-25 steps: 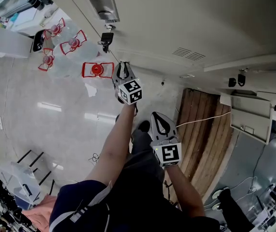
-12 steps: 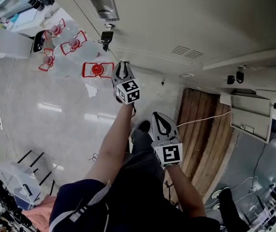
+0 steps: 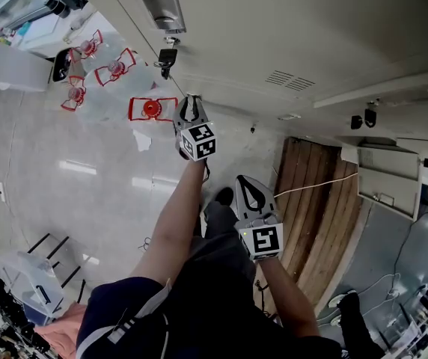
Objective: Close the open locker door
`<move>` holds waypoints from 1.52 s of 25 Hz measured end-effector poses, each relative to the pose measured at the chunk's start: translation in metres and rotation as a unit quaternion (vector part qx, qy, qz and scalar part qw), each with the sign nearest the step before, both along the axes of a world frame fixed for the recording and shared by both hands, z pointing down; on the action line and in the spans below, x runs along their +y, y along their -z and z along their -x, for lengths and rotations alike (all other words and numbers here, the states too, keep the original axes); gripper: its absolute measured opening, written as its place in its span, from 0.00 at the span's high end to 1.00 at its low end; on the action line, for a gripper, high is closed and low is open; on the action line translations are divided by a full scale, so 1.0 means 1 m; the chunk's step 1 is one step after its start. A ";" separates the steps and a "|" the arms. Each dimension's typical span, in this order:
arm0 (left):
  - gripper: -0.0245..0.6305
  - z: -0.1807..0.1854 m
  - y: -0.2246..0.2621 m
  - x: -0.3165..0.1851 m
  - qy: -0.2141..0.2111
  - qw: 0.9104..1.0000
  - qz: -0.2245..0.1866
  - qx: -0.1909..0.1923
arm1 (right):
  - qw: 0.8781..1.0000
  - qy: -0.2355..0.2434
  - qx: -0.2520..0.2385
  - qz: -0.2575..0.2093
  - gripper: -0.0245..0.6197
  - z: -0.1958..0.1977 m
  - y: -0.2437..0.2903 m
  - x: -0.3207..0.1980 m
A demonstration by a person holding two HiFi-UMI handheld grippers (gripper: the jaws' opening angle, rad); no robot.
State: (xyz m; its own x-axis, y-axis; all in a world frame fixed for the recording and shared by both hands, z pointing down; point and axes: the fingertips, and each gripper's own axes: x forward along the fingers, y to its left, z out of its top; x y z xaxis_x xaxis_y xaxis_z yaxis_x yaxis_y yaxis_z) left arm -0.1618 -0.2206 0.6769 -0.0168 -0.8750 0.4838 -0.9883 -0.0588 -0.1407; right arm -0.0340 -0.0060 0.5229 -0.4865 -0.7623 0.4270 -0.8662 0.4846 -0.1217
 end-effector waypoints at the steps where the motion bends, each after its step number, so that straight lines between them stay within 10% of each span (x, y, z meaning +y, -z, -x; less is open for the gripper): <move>1: 0.84 0.000 0.000 0.000 -0.001 1.000 0.001 -0.001 | 1.000 0.000 -0.001 -0.002 0.96 0.000 0.001 0.000; 38: 0.86 -0.001 -0.001 0.023 -0.082 0.997 -0.002 -0.003 | 1.000 0.013 -0.010 0.002 0.96 0.012 0.003 0.011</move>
